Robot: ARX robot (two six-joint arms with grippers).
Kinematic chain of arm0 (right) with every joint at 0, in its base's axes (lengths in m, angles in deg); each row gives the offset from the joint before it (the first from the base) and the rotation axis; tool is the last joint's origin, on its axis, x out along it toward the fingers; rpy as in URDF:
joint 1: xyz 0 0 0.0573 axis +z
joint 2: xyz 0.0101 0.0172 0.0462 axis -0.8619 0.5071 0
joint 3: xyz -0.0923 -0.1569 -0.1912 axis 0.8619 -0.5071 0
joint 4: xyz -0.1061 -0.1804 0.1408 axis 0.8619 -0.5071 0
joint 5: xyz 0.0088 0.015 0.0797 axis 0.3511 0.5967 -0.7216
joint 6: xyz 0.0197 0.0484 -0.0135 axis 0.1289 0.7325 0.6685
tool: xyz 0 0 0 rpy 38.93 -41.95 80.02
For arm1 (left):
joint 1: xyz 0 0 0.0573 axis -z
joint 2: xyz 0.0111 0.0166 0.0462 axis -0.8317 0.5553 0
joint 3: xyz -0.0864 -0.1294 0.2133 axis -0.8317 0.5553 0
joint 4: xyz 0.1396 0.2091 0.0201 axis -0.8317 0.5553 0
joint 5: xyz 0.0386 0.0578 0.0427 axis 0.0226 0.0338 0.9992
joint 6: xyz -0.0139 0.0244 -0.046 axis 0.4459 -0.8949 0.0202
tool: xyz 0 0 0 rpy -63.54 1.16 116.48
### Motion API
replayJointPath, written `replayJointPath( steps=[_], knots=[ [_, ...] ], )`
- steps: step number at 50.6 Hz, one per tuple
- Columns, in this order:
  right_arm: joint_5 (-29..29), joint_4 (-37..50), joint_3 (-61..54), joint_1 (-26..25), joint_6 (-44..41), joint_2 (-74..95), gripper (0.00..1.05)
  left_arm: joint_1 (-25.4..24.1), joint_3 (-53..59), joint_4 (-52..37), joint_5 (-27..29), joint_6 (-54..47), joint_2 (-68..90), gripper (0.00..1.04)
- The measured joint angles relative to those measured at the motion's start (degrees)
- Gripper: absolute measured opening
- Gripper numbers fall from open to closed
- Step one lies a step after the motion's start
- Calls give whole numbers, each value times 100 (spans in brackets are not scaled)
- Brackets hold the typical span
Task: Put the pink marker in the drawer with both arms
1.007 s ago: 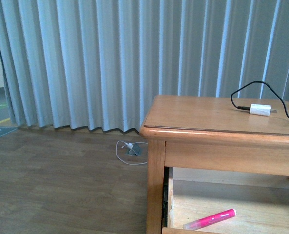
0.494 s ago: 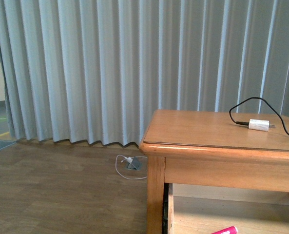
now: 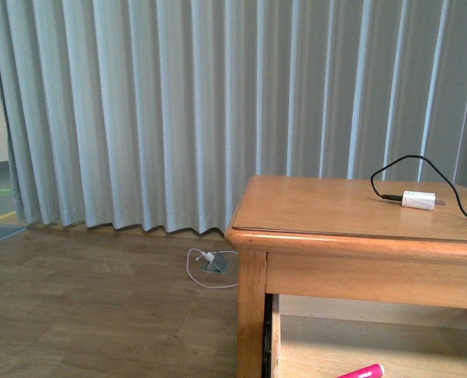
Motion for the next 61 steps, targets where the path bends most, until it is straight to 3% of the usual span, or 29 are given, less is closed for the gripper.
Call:
replayJointPath(
  steps=[10, 16, 33, 36, 39, 43, 52, 61],
  knots=[
    [-2, 0, 0, 0, 0, 0, 96, 0, 142, 103, 0, 0, -245, 4],
    [0, 0, 0, 0, 0, 0, 96, 0, 210, 876, -4, 0, -953, 4],
    [2, -2, 4, 0, 0, 0, 96, 0, 328, 909, 0, 7, -1327, 5],
    [35, 9, 4, 2, -26, -2, 96, 0, 328, 909, -2, 4, -1331, 15],
    [756, 586, -177, 201, -459, -90, 96, 0, 328, 909, -2, 4, -1331, 26],
    [1128, 769, -195, 293, -955, -63, 96, 0, 328, 909, 2, 4, -1331, 39],
    [507, 138, -151, 181, -1338, 684, 96, 0, 328, 909, -2, 4, -1331, 69],
    [90, 564, -144, -90, -1596, 1849, 96, 0, 328, 909, -2, 4, -1333, 99]
  ],
)
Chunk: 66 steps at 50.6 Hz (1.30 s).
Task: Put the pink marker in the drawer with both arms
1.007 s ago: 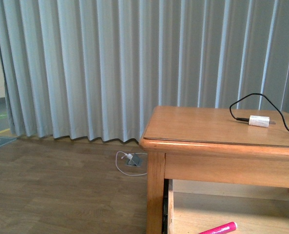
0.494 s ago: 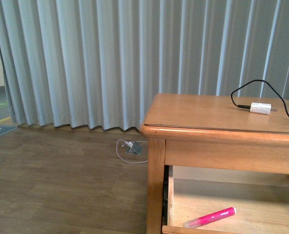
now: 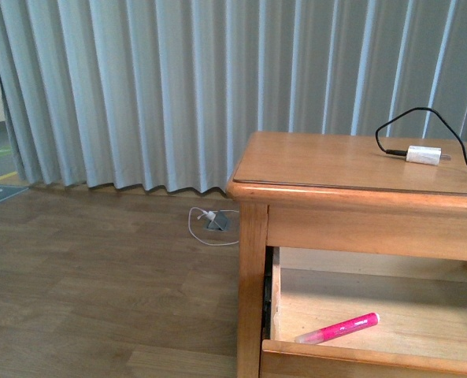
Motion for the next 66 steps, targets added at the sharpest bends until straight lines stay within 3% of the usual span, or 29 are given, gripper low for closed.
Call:
replayJointPath(
  steps=[15, 35, 66],
  knots=[
    [107, 2020, 337, -149, -74, 2789, 96, 0, 0, 0, 0, -2, 0, 99],
    [763, 3856, 1303, 225, 448, 5370, 96, 0, 0, 0, 0, -2, 0, 99],
    [1145, 5525, 3110, 481, 675, 7466, 96, 0, 0, 0, 0, -2, 0, 99]
  ],
)
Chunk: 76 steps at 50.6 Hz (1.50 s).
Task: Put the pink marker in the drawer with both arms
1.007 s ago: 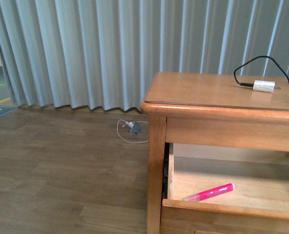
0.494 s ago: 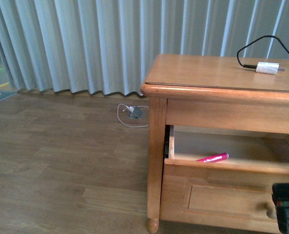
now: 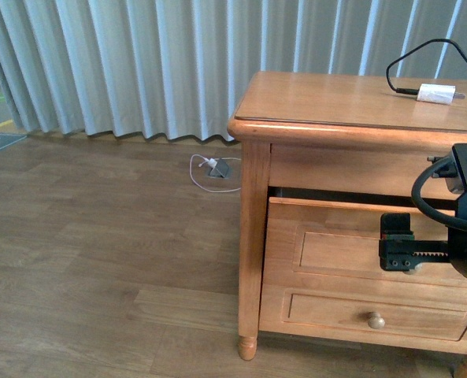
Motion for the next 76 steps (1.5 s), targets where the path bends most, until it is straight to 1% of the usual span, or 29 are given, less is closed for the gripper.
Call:
replayJointPath(
  steps=[11, 13, 21, 29, 39, 48, 61, 67, 76],
  knots=[
    [85, 181, 507, 13, 26, 455, 96, 0, 0, 0, 0, 0, 0, 99],
    [170, 229, 581, 13, 28, 544, 96, 0, 0, 0, 0, 0, 0, 99],
    [227, 463, 599, 9, 26, 737, 96, 0, 0, 0, 0, 0, 0, 99],
    [160, 566, 514, 0, 48, 675, 96, 0, 0, 0, 0, 0, 0, 99],
    [57, 361, 345, -42, 42, 181, 96, 0, 0, 0, 0, 0, 0, 99],
    [-103, -459, -282, -79, 105, -846, 96, 0, 0, 0, 0, 0, 0, 99],
    [-772, -2243, -1368, -247, 472, -3558, 96, 0, 0, 0, 0, 0, 0, 99],
    [-1102, -3287, -1709, -433, 525, -5021, 96, 0, 0, 0, 0, 0, 0, 99],
    [-1851, -5042, -1932, -892, 546, -7189, 96, 0, 0, 0, 0, 0, 0, 99]
  ],
)
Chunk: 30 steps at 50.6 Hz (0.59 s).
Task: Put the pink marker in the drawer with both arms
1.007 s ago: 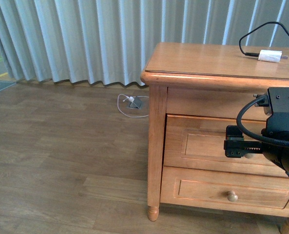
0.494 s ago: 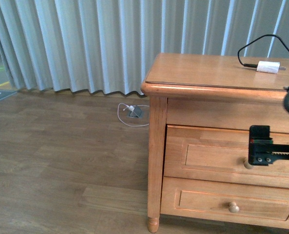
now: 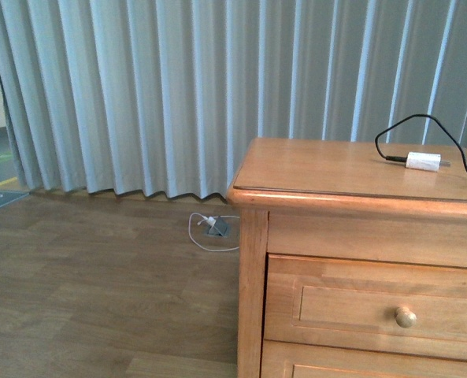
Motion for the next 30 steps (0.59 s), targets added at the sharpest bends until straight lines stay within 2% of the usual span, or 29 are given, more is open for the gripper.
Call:
replayJointPath(
  steps=[4, 15, 16, 19, 22, 30],
  knots=[
    [-111, -553, -59, -190, -4, -754, 96, 0, 0, 0, 0, 0, 0, 99],
    [-105, -603, -83, -243, -13, -960, 96, 0, 0, 0, 0, 0, 0, 99],
    [-4, -479, -168, -184, -55, -999, 94, 0, 0, 0, 0, 0, 0, 99],
    [636, 640, -629, 37, -326, -1220, 84, 0, 0, 0, 0, 0, 0, 99],
    [774, 1368, -984, 140, -494, -1427, 73, 0, 0, 0, 2, 0, 0, 99],
    [813, 1657, -1405, 170, -658, -1757, 47, 0, 0, 0, 0, 0, 0, 99]
  ],
)
